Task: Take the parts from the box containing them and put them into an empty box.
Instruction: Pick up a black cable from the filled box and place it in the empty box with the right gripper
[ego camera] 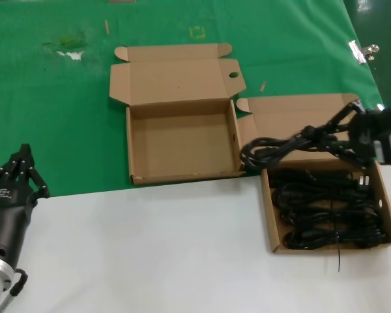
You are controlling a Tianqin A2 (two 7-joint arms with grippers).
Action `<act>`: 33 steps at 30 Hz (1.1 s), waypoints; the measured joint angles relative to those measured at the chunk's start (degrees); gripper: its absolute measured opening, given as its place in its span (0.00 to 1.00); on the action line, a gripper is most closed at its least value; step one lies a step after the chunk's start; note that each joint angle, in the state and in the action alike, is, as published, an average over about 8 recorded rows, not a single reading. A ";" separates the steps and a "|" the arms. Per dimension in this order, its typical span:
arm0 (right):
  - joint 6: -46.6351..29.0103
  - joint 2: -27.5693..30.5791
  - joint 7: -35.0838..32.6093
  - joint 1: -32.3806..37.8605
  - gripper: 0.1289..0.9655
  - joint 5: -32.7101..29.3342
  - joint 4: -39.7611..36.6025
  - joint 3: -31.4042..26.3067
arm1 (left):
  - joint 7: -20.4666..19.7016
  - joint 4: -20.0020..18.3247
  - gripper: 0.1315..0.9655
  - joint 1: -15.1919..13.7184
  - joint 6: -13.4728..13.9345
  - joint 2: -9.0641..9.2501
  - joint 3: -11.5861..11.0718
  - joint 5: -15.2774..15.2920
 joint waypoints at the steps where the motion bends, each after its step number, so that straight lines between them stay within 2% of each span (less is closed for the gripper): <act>1: 0.41 -0.45 1.27 0.09 0.05 -0.38 0.32 -0.21 | 0.00 0.00 0.01 0.00 0.00 0.00 0.00 0.00; 9: 3.43 -5.91 5.29 2.50 0.05 -3.69 -0.76 -2.88 | 0.01 0.00 0.01 0.00 0.00 0.00 0.00 -0.01; 20: 7.99 -16.74 2.80 7.77 0.05 -7.46 -8.65 -7.54 | 0.02 0.00 0.01 0.00 0.00 0.00 0.00 -0.01; 26: 11.01 -23.63 -1.56 11.24 0.05 -8.19 -17.33 -9.32 | 0.02 0.00 0.01 0.00 0.00 0.00 0.00 -0.01; 33: 15.39 -32.78 -12.01 16.31 0.05 -6.70 -34.00 -9.27 | 0.02 0.00 0.01 0.00 0.00 0.00 0.00 -0.01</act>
